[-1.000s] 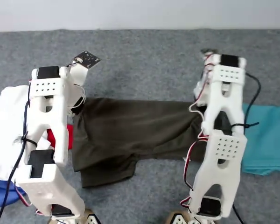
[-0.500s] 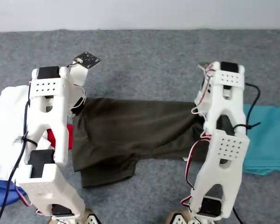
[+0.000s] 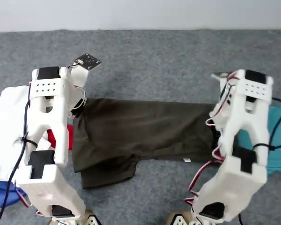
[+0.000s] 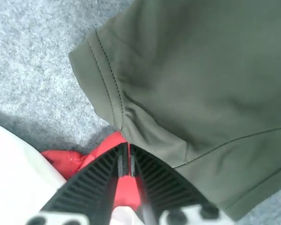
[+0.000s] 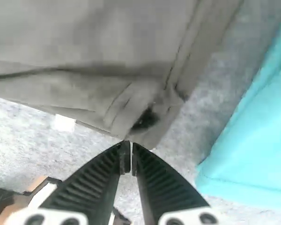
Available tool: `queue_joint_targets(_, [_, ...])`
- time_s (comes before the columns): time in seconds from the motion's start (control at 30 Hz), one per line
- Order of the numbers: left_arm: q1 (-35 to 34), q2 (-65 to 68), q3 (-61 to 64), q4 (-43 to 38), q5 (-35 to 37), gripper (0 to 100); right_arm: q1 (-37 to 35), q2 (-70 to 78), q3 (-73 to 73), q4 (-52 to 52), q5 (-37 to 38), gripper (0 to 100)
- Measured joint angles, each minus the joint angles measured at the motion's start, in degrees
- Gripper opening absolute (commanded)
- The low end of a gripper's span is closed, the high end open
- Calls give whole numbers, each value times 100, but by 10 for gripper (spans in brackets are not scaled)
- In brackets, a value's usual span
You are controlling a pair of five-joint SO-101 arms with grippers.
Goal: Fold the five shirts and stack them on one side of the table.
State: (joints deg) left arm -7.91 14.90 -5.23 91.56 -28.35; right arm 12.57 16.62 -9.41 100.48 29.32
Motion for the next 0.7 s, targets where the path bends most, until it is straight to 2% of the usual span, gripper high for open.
queue_joint_targets(0.23, [0, 0, 0, 62, 0, 15, -782, 18, 70, -738, -299, 9])
queue_joint_targets(0.43, [0, 0, 0, 70, 0, 15, -826, 870, 70, -1477, -360, 9])
queue_joint_targets(0.6, [0, 0, 0, 70, 0, 15, -835, 1407, 79, -1530, -360, 9])
queue_joint_targets(0.7, [0, 0, 0, 70, 0, 15, -712, 1451, 70, -1037, -360, 9])
